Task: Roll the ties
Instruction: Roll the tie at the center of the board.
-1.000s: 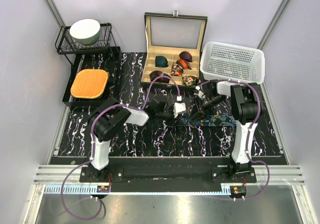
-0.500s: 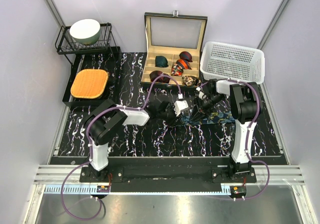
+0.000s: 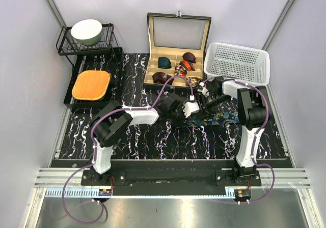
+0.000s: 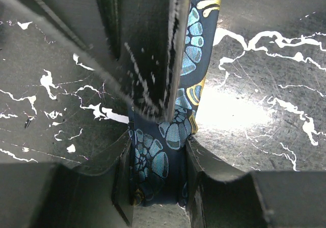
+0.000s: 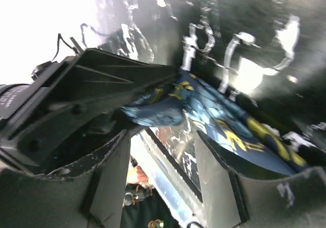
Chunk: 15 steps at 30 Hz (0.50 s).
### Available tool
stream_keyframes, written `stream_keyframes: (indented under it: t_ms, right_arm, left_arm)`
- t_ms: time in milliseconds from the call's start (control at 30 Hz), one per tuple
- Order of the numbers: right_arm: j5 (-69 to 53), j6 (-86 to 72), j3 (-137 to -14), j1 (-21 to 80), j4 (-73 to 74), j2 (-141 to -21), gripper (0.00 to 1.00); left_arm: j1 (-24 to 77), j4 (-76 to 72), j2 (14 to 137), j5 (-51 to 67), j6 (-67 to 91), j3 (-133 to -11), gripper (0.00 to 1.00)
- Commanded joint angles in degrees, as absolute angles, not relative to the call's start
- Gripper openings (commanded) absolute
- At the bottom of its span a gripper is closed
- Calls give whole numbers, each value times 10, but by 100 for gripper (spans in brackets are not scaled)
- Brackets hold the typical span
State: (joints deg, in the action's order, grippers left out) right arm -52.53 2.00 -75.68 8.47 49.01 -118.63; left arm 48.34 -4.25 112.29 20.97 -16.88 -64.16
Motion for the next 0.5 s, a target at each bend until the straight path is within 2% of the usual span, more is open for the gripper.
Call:
stream_keyframes:
  t_ms: [0, 133, 233, 333, 367, 467]
  right_arm:
    - [-566, 4, -728, 108, 416, -1154, 58]
    - [-549, -10, -713, 111, 374, -1172, 57]
    - [-541, -3, -709, 112, 363, -1188, 51]
    - [-532, -4, -712, 112, 358, -1198, 23]
    - [-529, -3, -714, 111, 361, -1201, 1]
    - [-502, -4, -715, 110, 372, -1206, 0]
  left_arm:
    - [486, 92, 1174, 184, -191, -626, 33]
    - [486, 97, 1176, 196, -192, -629, 34]
    - [485, 98, 1179, 211, -191, -630, 37]
    - [485, 94, 1184, 228, -189, -630, 41]
    - [485, 86, 1183, 234, -189, -628, 42]
    - [479, 36, 1175, 261, -177, -605, 51]
